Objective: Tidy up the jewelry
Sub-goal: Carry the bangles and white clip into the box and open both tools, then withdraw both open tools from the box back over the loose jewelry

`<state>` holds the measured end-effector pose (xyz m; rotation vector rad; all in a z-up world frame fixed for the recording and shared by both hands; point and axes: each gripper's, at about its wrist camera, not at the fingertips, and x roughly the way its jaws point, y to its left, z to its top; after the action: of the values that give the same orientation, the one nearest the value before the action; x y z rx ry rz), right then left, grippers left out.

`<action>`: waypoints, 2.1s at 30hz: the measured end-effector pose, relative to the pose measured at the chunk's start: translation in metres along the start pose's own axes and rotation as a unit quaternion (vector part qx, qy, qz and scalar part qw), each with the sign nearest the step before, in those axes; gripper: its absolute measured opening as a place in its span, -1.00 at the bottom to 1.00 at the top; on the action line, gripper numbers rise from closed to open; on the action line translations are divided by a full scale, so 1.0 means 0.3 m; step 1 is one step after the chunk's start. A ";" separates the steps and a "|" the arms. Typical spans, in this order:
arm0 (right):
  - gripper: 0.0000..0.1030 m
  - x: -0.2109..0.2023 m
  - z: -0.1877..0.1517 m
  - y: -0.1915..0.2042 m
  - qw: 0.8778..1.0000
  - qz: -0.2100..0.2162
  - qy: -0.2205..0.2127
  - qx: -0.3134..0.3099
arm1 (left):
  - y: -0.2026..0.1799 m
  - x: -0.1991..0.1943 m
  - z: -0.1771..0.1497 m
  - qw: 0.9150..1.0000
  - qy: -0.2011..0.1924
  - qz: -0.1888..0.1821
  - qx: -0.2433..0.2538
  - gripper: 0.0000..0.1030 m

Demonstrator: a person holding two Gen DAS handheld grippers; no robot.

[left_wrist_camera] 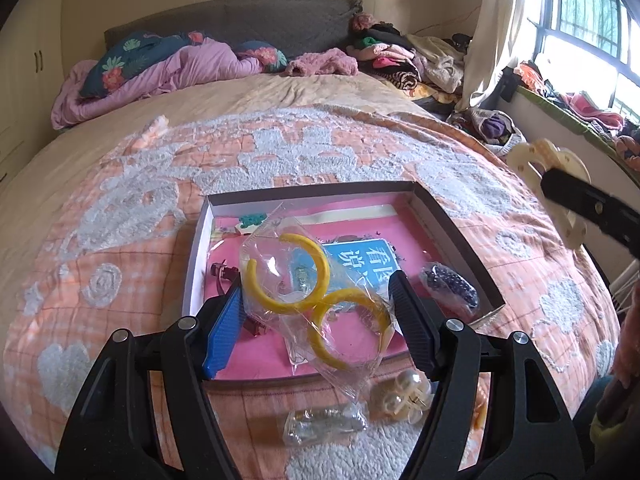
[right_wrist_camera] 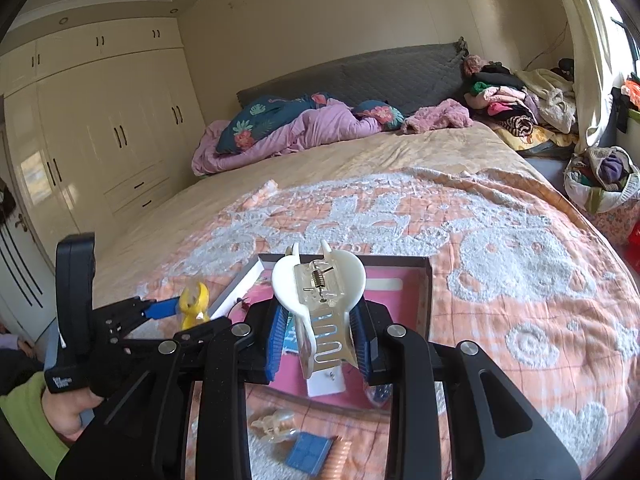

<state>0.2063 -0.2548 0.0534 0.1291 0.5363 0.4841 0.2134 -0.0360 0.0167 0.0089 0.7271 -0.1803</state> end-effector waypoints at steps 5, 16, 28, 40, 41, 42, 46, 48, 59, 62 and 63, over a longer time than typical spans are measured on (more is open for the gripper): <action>-0.47 0.058 0.008 -0.025 1.000 -0.009 0.011 -0.004 | 0.002 0.056 -0.008 1.000 0.013 0.000 -0.002 0.20; -0.47 0.202 -0.100 -0.129 0.997 -0.054 0.062 0.013 | -0.020 0.156 -0.047 0.999 0.041 -0.001 0.001 0.20; -0.47 0.291 -0.167 -0.208 0.991 -0.089 0.092 0.028 | -0.027 0.210 -0.082 0.999 0.052 -0.003 -0.004 0.28; -0.32 0.305 -0.188 -0.211 0.991 -0.083 0.095 0.038 | -0.024 0.212 -0.081 0.999 0.051 0.006 -0.005 0.47; -0.29 0.302 -0.186 -0.210 0.992 -0.080 0.094 0.039 | -0.023 0.208 -0.081 0.999 0.050 0.007 -0.006 0.47; -0.19 0.298 -0.184 -0.208 0.992 -0.078 0.093 0.040 | -0.022 0.204 -0.082 0.999 0.048 0.007 -0.007 0.47; 0.03 0.277 -0.179 -0.205 0.993 -0.067 0.089 0.049 | -0.021 0.194 -0.079 0.999 0.045 0.008 -0.008 0.53; 0.10 0.263 -0.176 -0.201 0.993 -0.064 0.087 0.052 | -0.022 0.185 -0.078 0.999 0.042 0.010 -0.009 0.59; 0.66 0.156 -0.133 -0.189 0.996 -0.051 0.041 0.054 | -0.004 0.113 -0.061 0.999 0.023 0.018 -0.020 0.81; 0.66 0.127 -0.123 -0.177 0.997 -0.049 0.030 0.047 | -0.002 0.086 -0.056 0.999 0.016 0.019 -0.023 0.81; 0.66 0.119 -0.122 -0.173 0.997 -0.048 0.028 0.045 | -0.003 0.079 -0.055 0.999 0.015 0.019 -0.024 0.81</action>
<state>0.2353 -0.2836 -0.0068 0.1753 0.6164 0.3706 0.2198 -0.0396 -0.0114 -0.0198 0.7596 -0.1270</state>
